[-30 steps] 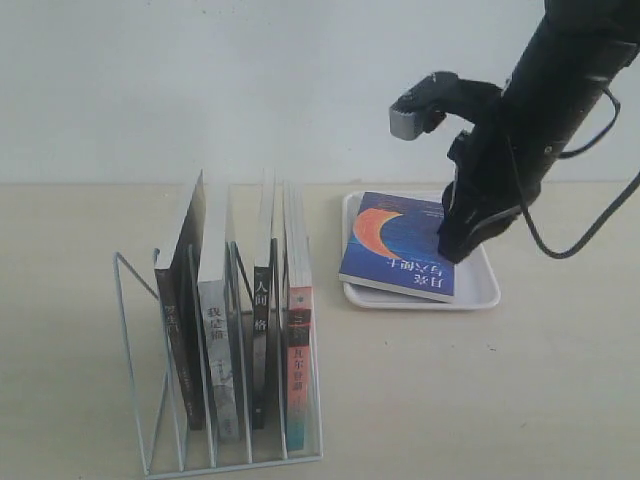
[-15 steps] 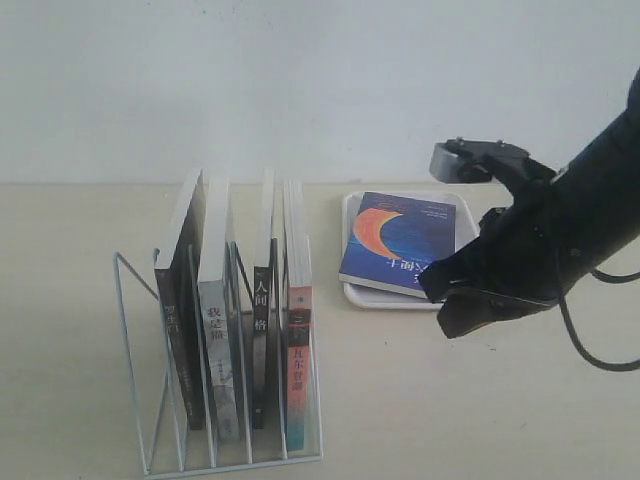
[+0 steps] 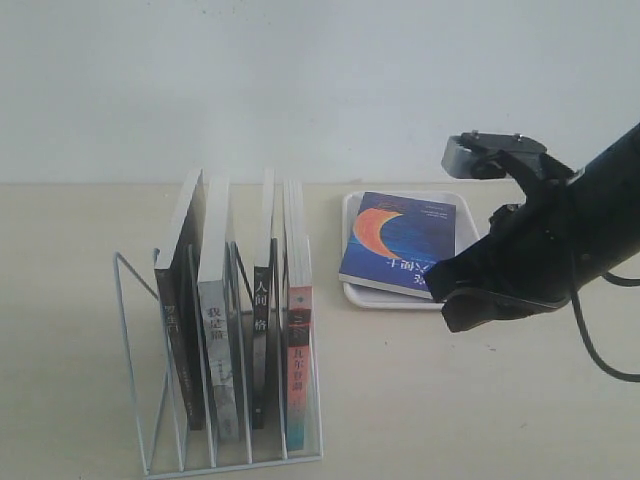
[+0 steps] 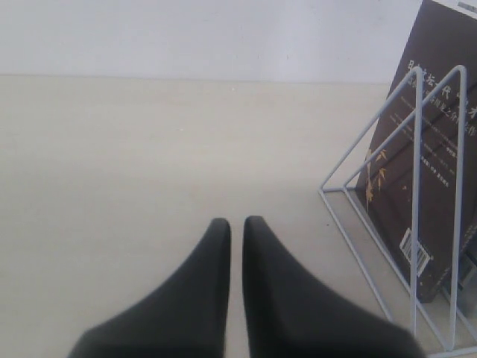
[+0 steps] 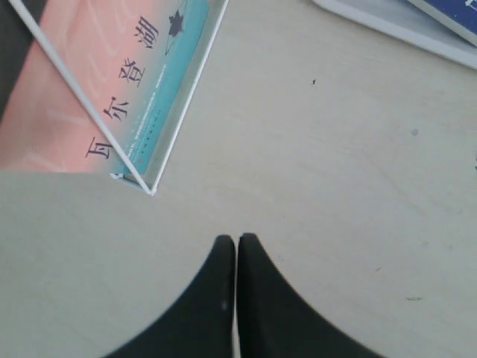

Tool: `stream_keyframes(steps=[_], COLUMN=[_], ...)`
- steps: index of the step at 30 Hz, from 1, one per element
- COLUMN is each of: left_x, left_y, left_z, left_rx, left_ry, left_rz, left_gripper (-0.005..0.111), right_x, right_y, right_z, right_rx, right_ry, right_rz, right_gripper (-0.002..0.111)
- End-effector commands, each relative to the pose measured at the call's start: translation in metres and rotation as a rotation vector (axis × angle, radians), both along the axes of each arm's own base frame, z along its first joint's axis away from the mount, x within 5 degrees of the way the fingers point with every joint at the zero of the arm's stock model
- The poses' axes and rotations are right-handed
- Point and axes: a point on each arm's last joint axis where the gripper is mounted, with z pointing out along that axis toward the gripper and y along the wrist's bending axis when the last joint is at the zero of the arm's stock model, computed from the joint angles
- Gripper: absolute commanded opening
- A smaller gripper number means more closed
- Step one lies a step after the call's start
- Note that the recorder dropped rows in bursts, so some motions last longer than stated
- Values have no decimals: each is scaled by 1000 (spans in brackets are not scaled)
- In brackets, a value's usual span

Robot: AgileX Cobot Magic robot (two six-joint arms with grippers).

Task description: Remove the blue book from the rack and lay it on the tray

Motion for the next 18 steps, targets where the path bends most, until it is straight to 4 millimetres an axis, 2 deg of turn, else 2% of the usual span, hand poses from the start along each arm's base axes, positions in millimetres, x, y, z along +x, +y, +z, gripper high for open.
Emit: stream_keyframes(steps=[1,7,10,18], left_x=[0,0,0,0], left_y=[0,0,0,0], left_z=[-1,-1,-1,-1], left_rx=[-6,-6,-6,-6], left_ry=[-4,-4,-4,-4], left_rz=[7,7,7,7], left_gripper=[6,6,6,6], right_x=[-1,-4,-12,-63], right_y=[-1,-2,-6,-34], right_z=[3,10,16,14], right_rx=[7,23,43,158], right_ry=[-14,-35,-87,-314], right_rz=[-4,-13,-41,-234], right_gripper=[0,0,0,0])
